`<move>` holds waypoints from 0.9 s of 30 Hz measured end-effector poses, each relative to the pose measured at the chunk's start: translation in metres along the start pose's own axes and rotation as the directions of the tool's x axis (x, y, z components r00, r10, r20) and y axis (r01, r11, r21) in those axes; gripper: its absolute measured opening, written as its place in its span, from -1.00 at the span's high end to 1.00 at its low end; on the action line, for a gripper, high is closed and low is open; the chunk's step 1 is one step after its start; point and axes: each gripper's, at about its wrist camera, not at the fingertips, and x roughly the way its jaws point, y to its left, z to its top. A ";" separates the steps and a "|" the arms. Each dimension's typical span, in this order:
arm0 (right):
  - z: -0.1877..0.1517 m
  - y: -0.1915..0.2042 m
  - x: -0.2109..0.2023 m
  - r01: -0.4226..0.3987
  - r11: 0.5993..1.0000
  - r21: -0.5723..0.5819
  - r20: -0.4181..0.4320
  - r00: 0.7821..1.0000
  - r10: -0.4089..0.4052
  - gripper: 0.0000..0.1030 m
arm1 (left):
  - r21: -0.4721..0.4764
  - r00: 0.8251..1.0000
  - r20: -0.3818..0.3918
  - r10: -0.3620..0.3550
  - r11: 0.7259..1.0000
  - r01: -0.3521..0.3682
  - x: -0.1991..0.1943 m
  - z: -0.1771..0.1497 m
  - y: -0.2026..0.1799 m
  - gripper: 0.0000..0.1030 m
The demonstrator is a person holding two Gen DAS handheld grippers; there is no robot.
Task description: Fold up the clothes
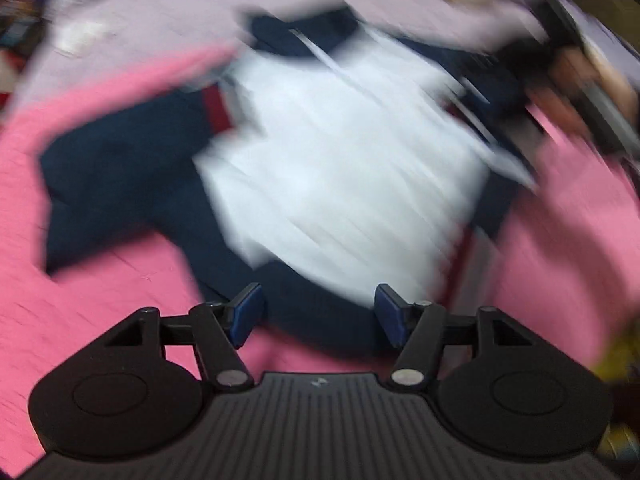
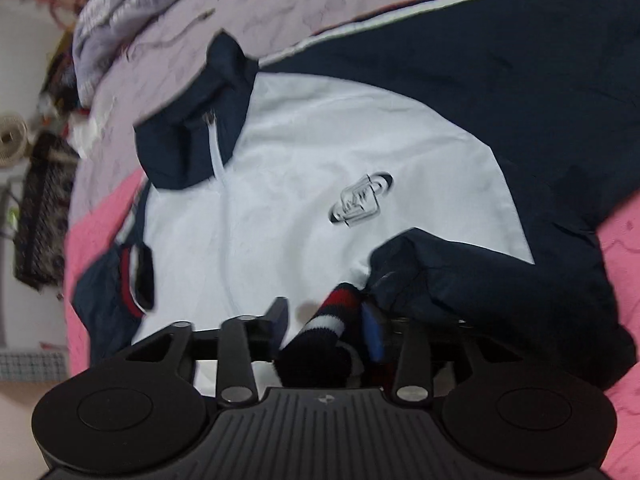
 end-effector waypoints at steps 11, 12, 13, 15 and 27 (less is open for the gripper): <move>-0.047 -0.020 -0.077 0.048 0.998 0.032 0.003 0.999 -0.048 -0.60 | -0.848 0.893 0.134 -0.430 0.417 0.328 0.083 -0.048 0.070 -0.57; -0.048 -0.015 -0.082 0.058 0.998 0.003 0.002 0.998 -0.058 -0.61 | -0.849 0.889 0.139 -0.437 0.410 0.334 0.085 -0.046 0.068 -0.71; -0.047 -0.006 -0.082 0.074 0.996 -0.044 0.003 0.997 -0.074 -0.67 | -0.845 0.890 0.131 -0.437 0.421 0.331 0.086 -0.043 0.066 -0.76; -0.046 0.020 -0.074 0.121 0.981 -0.154 0.022 0.993 -0.119 -0.69 | -0.828 0.902 0.100 -0.420 0.468 0.310 0.088 -0.033 0.059 -0.75; -0.073 0.035 -0.103 0.392 0.896 -0.210 0.124 0.919 -0.373 0.83 | -0.761 0.866 0.209 -0.453 0.481 0.435 0.017 -0.007 0.073 0.47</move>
